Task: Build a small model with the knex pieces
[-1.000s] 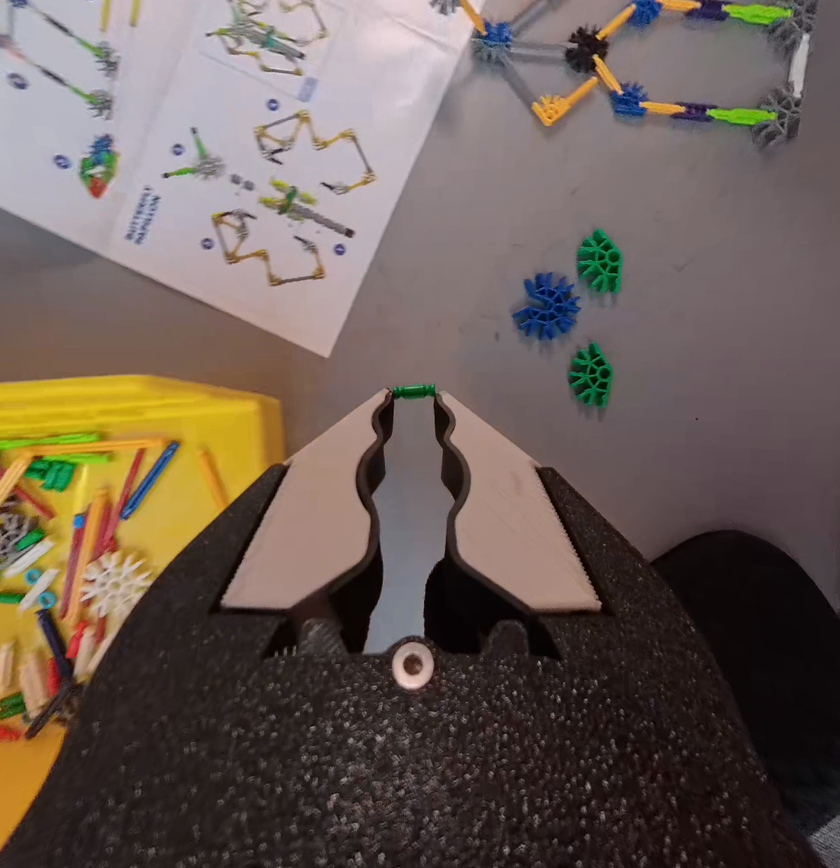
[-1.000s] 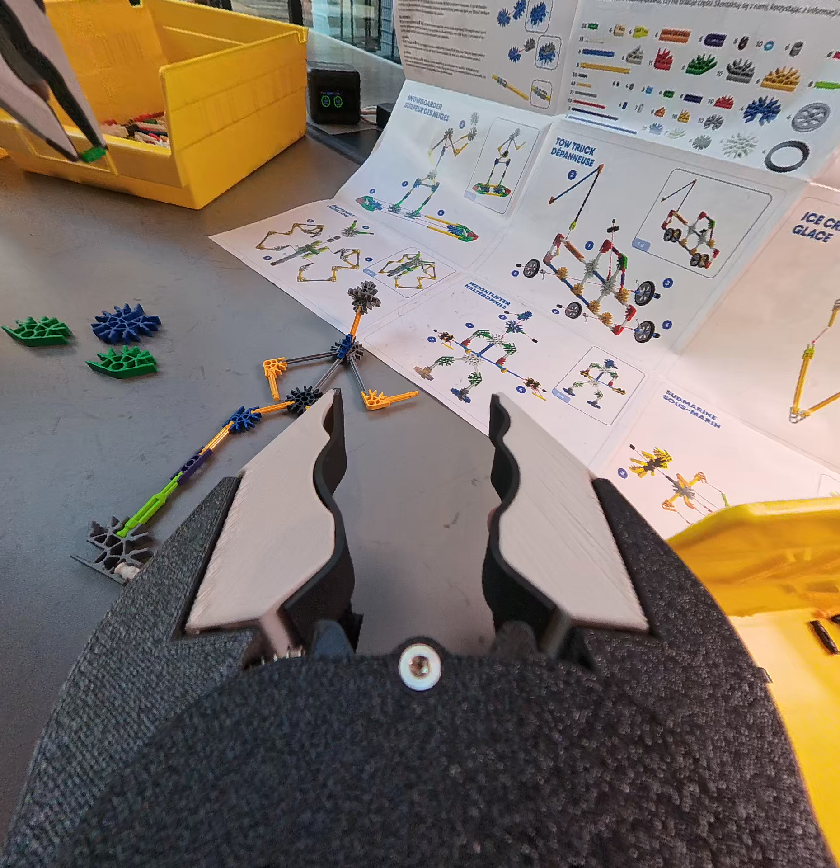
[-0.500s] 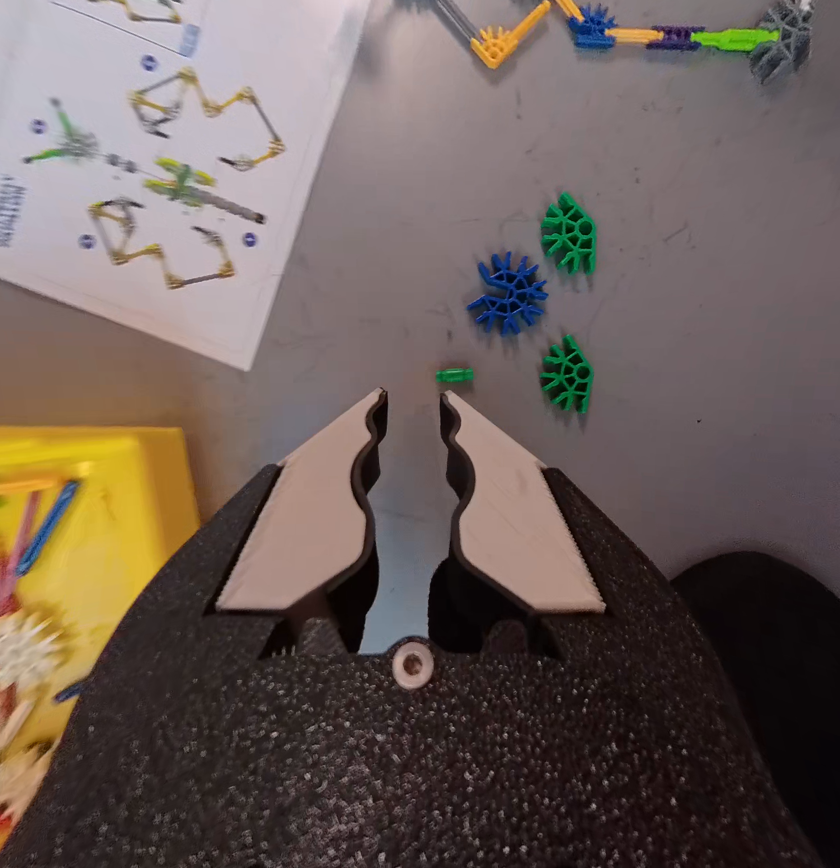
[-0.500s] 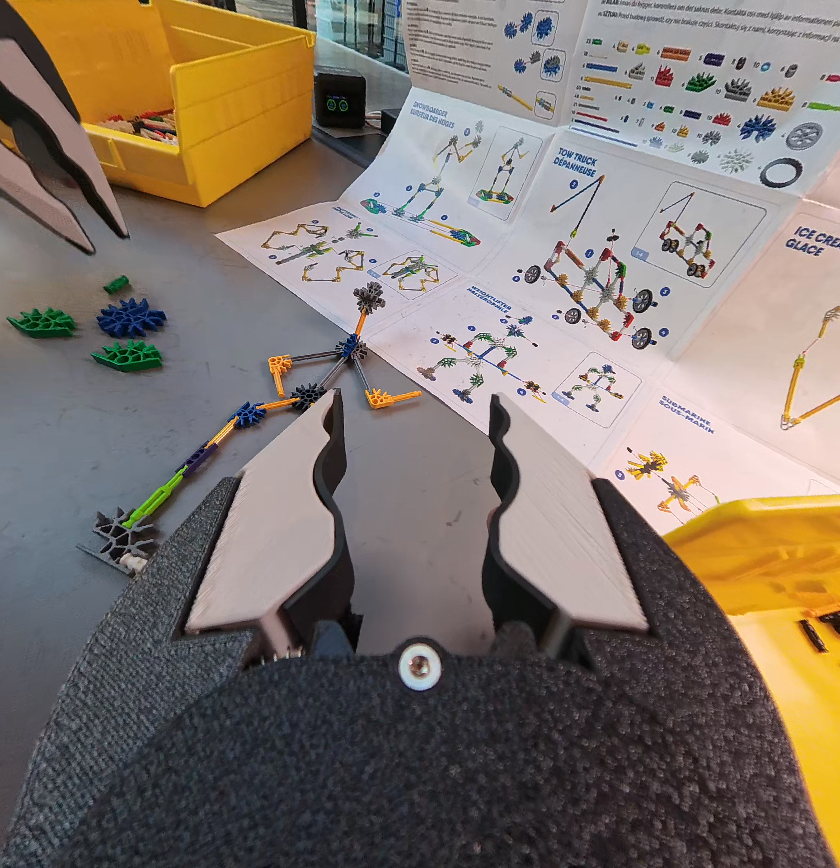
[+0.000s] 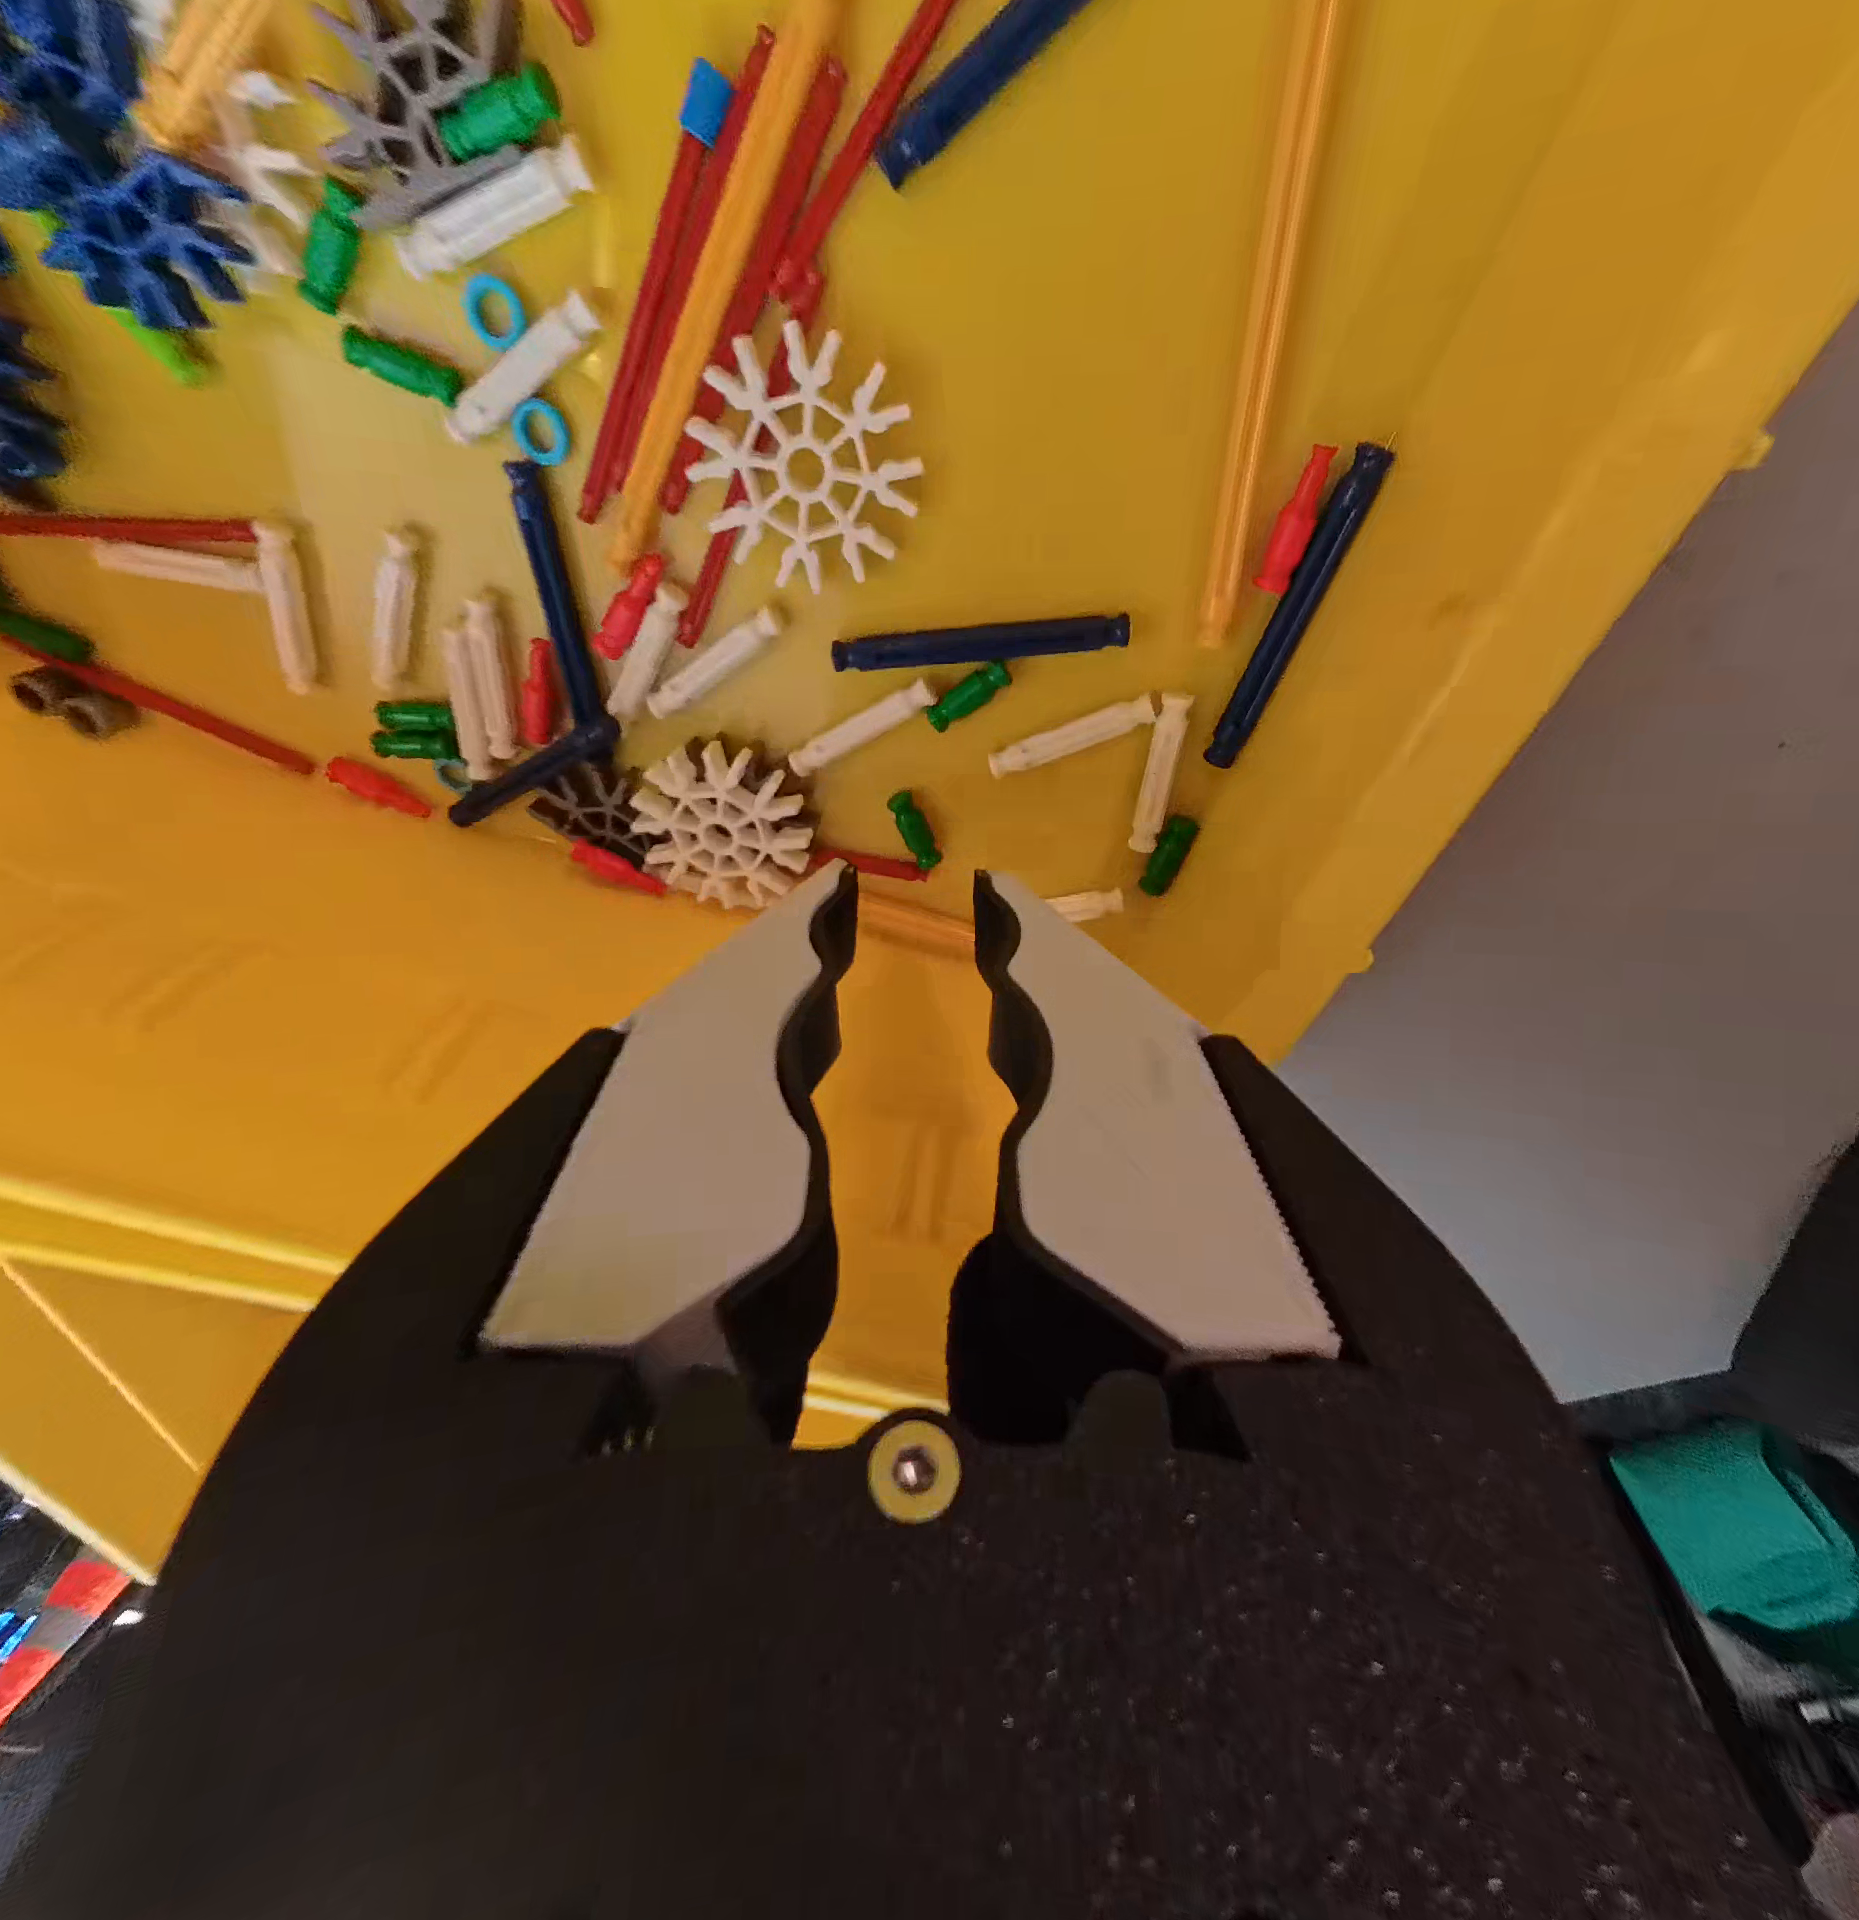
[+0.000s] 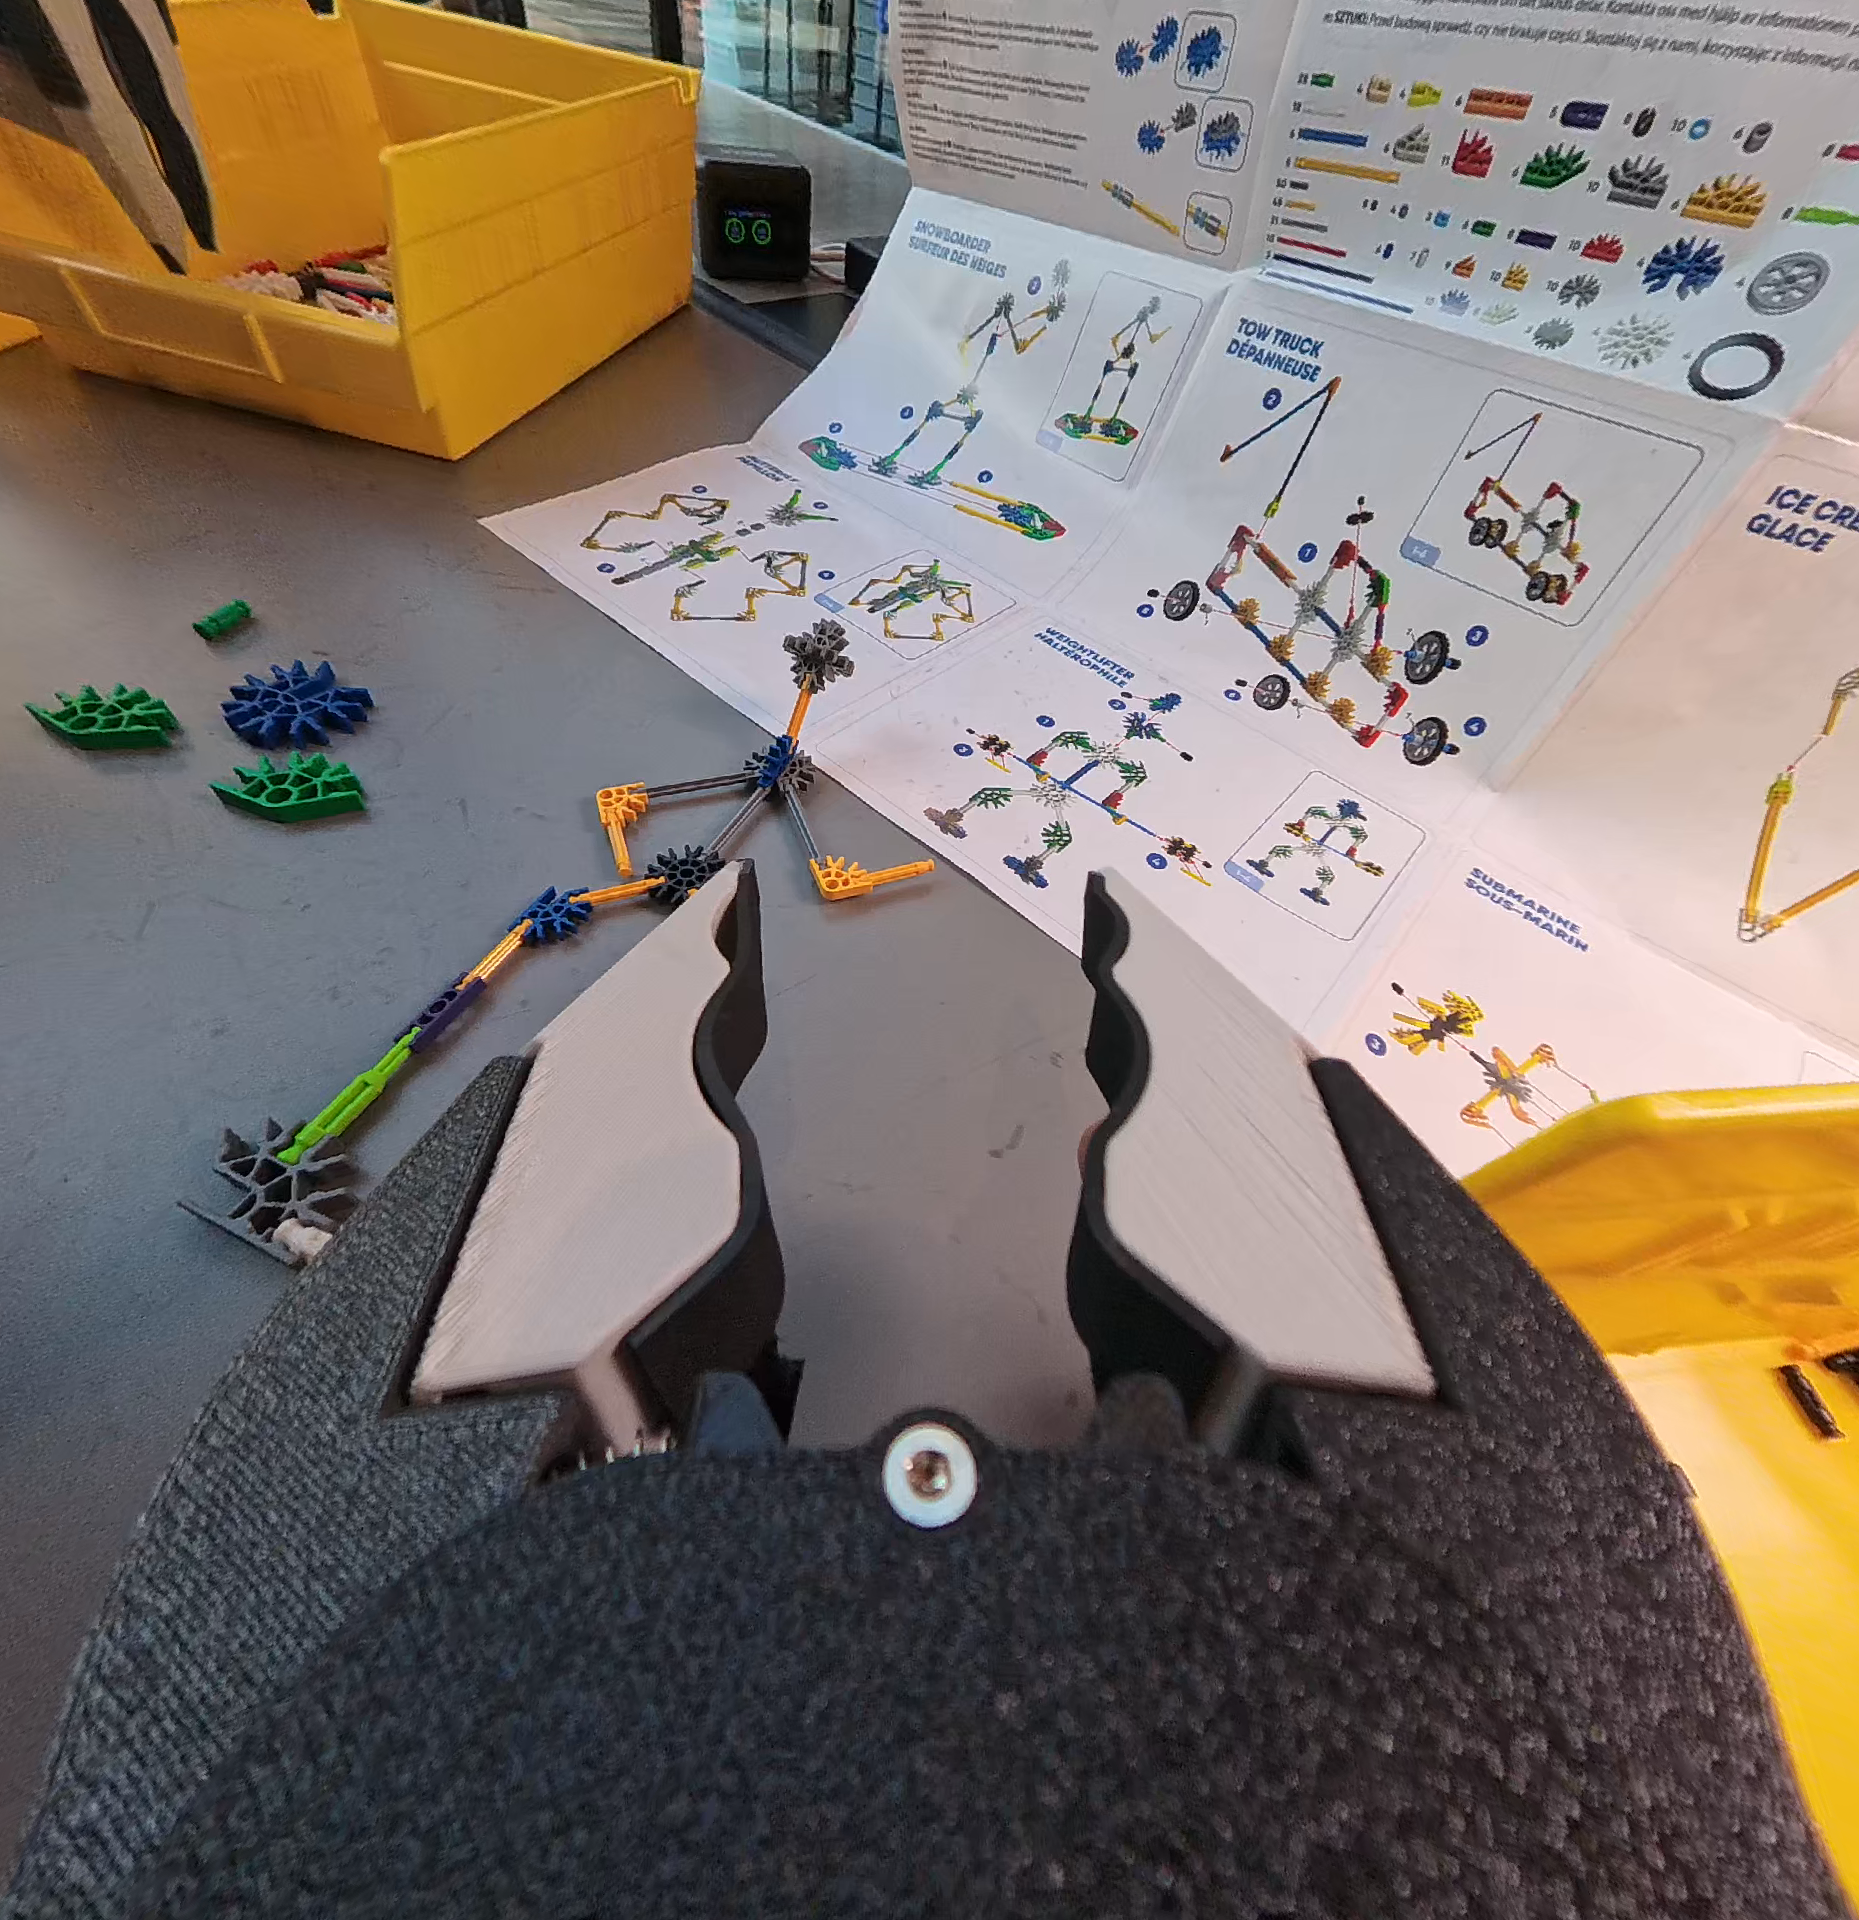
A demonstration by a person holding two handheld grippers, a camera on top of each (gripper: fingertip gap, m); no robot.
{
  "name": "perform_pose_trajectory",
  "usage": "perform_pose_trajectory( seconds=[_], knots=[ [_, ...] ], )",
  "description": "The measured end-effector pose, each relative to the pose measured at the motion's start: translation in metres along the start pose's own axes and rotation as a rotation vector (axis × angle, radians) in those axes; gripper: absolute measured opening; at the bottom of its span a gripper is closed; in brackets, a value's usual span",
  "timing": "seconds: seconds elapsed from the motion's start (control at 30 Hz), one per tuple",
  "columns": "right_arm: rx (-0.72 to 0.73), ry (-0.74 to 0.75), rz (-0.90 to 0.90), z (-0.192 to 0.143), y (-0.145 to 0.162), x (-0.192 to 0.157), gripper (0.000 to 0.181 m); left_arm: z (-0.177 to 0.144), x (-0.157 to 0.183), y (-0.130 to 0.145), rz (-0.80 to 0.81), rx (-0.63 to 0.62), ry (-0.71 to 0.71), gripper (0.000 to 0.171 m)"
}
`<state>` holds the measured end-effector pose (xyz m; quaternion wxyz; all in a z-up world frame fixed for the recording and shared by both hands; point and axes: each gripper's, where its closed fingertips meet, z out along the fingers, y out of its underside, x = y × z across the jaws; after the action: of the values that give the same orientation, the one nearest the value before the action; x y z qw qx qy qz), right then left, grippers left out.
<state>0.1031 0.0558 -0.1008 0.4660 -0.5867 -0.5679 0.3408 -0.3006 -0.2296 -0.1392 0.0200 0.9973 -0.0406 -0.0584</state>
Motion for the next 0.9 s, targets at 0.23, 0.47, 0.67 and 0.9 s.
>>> perform_pose_trajectory(
  seconds=[0.23,0.47,0.67,0.9],
  knots=[
    [0.0,-0.001,0.01,0.0,0.0,0.001,0.061,0.027,0.003,0.003,0.053,-0.145,0.023,0.014],
    [0.002,-0.003,0.022,-0.001,0.0,0.003,0.061,0.02,0.001,0.002,0.065,-0.133,-0.004,0.006],
    [-0.004,-0.004,0.008,0.0,0.001,0.001,0.061,-0.069,0.078,-0.071,0.13,0.332,0.067,0.006],
    [-0.004,0.004,-0.024,-0.001,0.001,-0.001,0.061,-0.039,0.244,-0.106,0.382,0.435,0.333,0.006]
  ],
)
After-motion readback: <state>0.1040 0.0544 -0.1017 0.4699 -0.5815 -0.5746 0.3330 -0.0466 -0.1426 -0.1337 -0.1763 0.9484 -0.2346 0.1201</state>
